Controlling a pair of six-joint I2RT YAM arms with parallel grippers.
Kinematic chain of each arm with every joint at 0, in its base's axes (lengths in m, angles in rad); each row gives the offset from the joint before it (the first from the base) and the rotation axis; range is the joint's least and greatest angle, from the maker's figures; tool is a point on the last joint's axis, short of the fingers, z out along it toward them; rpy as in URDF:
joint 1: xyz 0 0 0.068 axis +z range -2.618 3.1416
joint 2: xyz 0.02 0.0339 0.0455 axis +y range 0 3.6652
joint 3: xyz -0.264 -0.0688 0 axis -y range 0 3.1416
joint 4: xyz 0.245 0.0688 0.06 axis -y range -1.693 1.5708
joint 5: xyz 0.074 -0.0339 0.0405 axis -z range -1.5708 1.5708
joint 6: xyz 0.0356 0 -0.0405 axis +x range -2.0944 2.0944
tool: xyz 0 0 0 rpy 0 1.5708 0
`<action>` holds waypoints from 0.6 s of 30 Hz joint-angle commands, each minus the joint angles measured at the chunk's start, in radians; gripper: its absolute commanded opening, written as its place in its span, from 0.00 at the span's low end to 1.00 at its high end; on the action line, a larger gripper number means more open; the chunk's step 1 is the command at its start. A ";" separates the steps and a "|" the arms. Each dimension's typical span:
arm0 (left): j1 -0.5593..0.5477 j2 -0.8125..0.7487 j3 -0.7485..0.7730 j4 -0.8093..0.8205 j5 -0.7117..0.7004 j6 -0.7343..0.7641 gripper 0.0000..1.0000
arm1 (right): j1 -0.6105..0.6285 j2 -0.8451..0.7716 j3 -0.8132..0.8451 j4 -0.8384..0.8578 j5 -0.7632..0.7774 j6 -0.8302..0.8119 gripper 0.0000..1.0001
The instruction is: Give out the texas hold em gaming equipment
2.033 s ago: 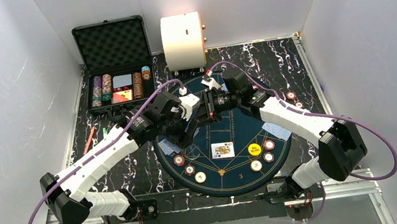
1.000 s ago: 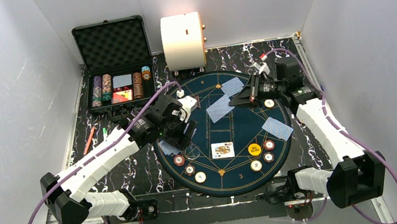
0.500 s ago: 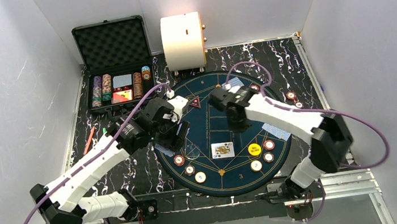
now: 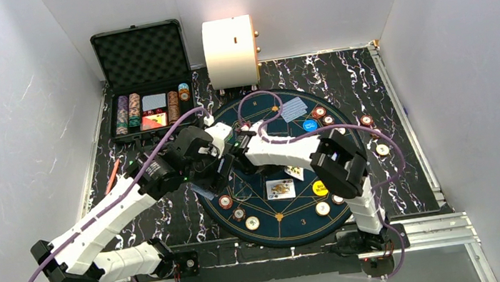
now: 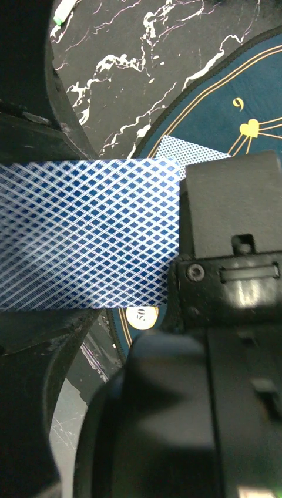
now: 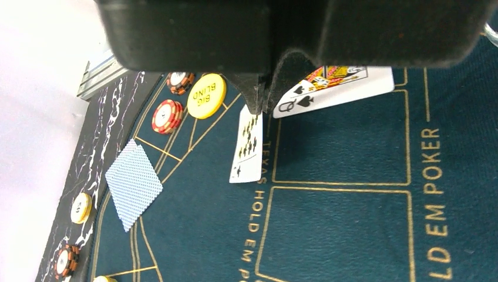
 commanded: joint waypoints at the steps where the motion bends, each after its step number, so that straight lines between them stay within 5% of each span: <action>1: 0.006 -0.045 0.010 -0.020 -0.004 -0.007 0.00 | 0.028 0.041 0.040 0.048 0.030 -0.033 0.00; 18: 0.005 -0.055 0.022 -0.043 -0.019 -0.020 0.00 | 0.019 -0.018 -0.022 0.300 -0.105 -0.210 0.00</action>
